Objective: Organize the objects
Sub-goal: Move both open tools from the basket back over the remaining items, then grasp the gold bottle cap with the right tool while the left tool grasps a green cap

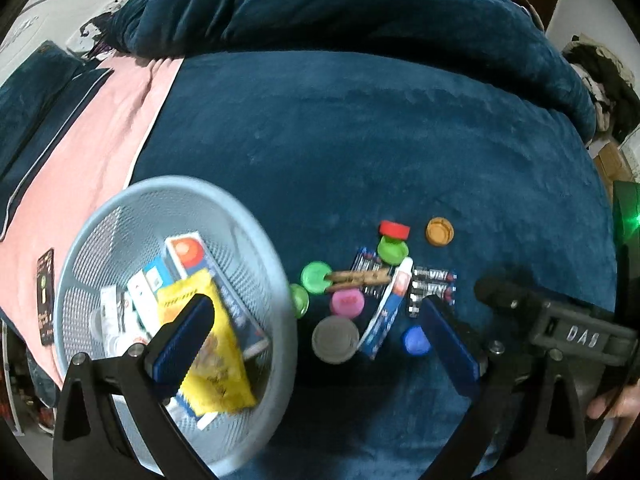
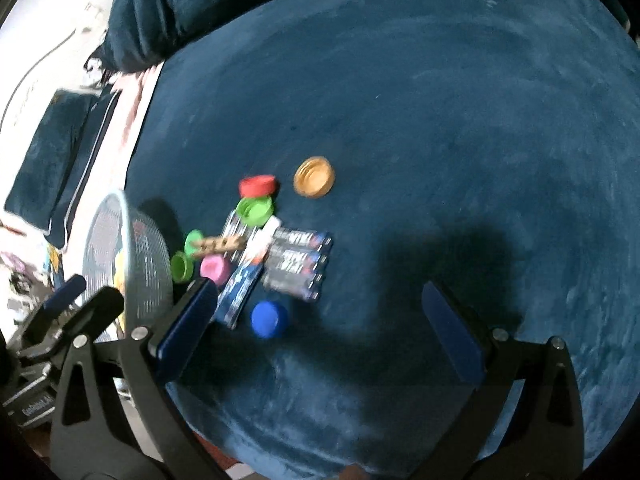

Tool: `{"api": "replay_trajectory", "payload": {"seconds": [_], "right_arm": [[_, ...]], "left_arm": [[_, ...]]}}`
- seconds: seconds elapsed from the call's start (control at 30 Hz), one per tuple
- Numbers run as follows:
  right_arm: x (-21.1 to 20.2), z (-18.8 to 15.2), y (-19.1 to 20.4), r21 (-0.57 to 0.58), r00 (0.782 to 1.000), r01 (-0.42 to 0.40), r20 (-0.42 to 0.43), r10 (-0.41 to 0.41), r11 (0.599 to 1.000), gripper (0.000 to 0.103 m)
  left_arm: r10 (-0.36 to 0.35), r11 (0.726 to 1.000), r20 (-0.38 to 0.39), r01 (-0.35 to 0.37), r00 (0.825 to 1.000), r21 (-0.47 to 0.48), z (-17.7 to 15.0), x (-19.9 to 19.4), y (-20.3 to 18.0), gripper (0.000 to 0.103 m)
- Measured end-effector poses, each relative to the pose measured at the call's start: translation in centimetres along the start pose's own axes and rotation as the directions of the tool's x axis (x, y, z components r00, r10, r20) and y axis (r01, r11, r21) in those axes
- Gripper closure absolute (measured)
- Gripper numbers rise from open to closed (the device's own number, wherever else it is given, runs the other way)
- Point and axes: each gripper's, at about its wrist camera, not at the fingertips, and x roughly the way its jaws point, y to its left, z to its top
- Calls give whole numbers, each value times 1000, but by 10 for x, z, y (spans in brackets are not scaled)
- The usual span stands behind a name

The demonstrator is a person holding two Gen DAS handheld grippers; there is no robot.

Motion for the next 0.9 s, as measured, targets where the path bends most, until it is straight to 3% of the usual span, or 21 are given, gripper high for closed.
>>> {"api": "replay_trajectory", "payload": {"seconds": [0.13,0.23,0.33,0.5,0.6,0.63,0.9], "right_arm": [[4,17,-12,48,1000,-19,23,18,999,0],[14,26,-10,18,1000,-14,22,13,1000,3],[28,35,-3,-55,1000,28,5,-28,998,16],[53,42,7,-128,996,87,2,-88,988,24],[58,46,13,-156,996,89,21,-87,984,54],[59,47,13,-157,996,88,29,-85,984,70],[35,41,-25,-6,998,-15,67,15,1000,71]], "left_arm": [[-7,1000,23,8,1000,-17,19,9,-3,1],[-13,1000,39,14,999,-23,33,15,-5,1],[-26,999,39,28,999,-41,41,21,-5,1],[-42,998,18,43,999,-43,48,33,-3,1],[-55,998,2,55,999,-43,51,45,-5,1],[-66,997,-6,66,998,-45,52,50,-6,1],[-85,996,-84,88,993,32,47,84,-32,5]]}}
